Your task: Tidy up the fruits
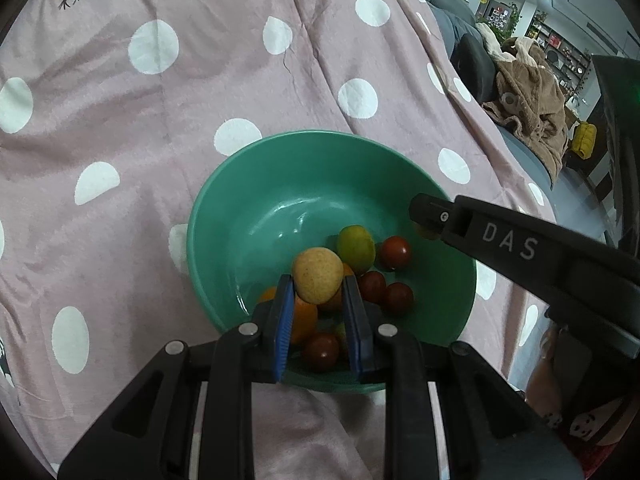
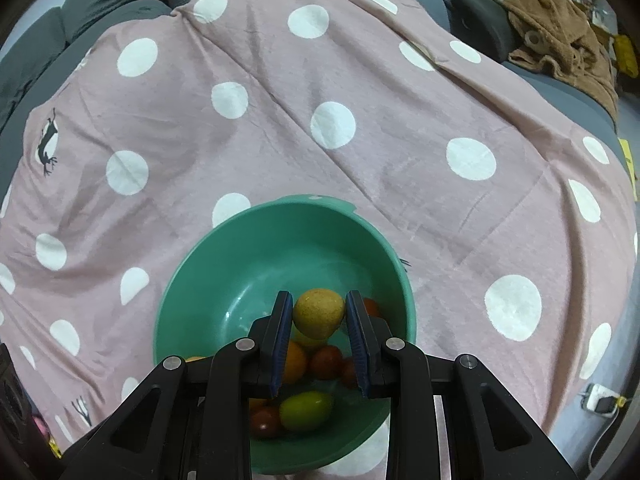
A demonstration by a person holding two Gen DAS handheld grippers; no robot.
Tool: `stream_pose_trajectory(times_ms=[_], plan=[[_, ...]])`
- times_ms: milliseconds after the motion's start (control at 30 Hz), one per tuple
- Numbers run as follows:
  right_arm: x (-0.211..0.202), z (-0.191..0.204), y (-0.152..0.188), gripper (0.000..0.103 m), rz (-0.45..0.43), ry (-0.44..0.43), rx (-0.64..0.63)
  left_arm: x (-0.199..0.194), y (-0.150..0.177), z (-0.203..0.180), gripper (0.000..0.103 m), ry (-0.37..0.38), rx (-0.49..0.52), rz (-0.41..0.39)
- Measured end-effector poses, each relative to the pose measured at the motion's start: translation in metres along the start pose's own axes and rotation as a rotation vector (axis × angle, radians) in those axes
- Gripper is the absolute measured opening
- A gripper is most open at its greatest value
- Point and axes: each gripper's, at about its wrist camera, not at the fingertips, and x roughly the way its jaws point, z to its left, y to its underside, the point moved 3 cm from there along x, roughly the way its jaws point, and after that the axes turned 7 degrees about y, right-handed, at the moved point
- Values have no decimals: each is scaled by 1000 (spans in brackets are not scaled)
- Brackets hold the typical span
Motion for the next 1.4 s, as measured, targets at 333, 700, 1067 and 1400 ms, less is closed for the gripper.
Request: stream_pose_trajectory(times_ms=[333,700,1067,1400], plan=[[3,-1,1,30,11,19,-6,6,1,1,23,14,-3,18],[5,-1,3,30,23,27,-13,11,2,4,24,16,-10,34],[0,3,3,32,32,-1,-25,5,1,4,38,17,-11,30],[-24,4,1,49,-35,23,-48,-26,-7,8,85,-59,-1,-39]])
